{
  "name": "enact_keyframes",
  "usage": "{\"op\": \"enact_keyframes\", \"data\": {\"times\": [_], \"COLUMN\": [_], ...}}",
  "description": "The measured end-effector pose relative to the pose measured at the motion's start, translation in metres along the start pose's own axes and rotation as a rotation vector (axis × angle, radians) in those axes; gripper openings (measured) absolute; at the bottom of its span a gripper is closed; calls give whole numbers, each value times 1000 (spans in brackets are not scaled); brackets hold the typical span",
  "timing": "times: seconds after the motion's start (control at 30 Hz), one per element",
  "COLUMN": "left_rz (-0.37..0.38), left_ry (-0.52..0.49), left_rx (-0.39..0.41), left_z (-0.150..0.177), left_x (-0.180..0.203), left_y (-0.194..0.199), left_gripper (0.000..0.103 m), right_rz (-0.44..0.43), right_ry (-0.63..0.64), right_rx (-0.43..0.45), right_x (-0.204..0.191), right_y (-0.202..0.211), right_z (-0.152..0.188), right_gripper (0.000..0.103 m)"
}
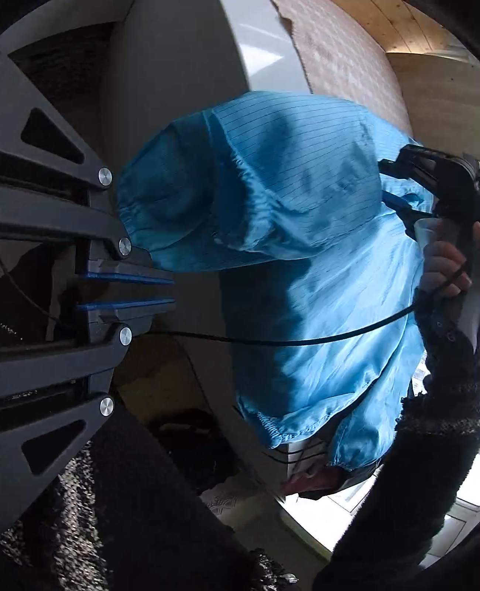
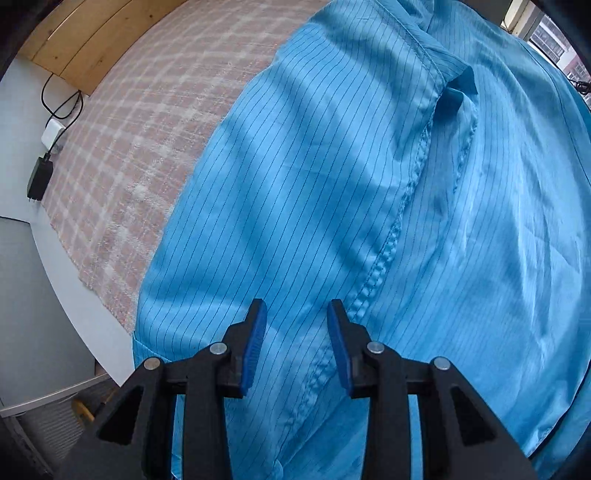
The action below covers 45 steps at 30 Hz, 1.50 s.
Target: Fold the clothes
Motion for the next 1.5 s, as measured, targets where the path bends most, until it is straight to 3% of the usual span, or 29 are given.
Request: {"op": "enact_keyframes", "data": {"times": [0.2, 0.3, 0.37, 0.5, 0.6, 0.73, 0.77, 0.8, 0.83, 0.93, 1.0, 1.03, 1.07, 1.1, 1.27, 1.5], "left_rz": [-221, -223, -202, -213, -194, -179, -172, -170, -166, -155, -157, -155, -147, -140, -80, 85], "left_ry": [105, 175, 226, 224, 189, 119, 101, 83, 67, 13, -36, -64, -92, -121, -240, -274], "left_rx": [66, 110, 134, 159, 151, 130, 125, 122, 118, 104, 88, 80, 73, 68, 55, 90], "left_z": [17, 13, 12, 11, 9, 6, 4, 0, -3, -9, -15, -18, -21, -24, -47, -78], "left_x": [-88, -124, -137, -143, -138, -125, -122, -118, -115, -110, -105, -102, -100, -97, -81, -58], "left_y": [31, 35, 35, 37, 38, 40, 41, 39, 38, 37, 35, 34, 35, 36, 40, 32], "left_gripper": [9, 10, 10, 10, 10, 10, 10, 10, 10, 10, 10, 10, 10, 11, 22, 28], "right_rz": [1, -51, -139, -263, -381, -446, -458, -440, -422, -427, -367, -361, -355, -348, -276, -191], "right_ry": [34, 101, 192, 126, -45, -250, -290, -303, -316, -358, -322, -292, -263, -233, -115, -54], "right_rx": [-7, 119, 110, -69, -212, -191, -179, -170, -160, -181, -207, -221, -235, -247, -119, 35], "right_x": [-2, -18, -40, -55, -49, -37, -35, -33, -30, -31, -35, -40, -46, -50, -45, -21], "right_y": [7, 58, 82, 70, 34, 18, 17, 17, 16, 3, -5, -4, -3, -1, 61, 140], "right_z": [7, 35, 81, 176, 209, 206, 203, 200, 196, 185, 180, 180, 181, 181, 158, 123], "right_gripper": [36, 36, 40, 42, 42, 42, 47, 55, 57, 57, 55, 48, 11, 3, 3, 3]}}
Point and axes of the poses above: each gripper's, at about its wrist camera, not at the fingertips, and y roughly against the way its jaws point, x to its right, z to its underside, the point moved 6 cm from there along -y, roughly the way its jaws point, and after that the axes turned 1 degree about -x, right-handed, at the moved point
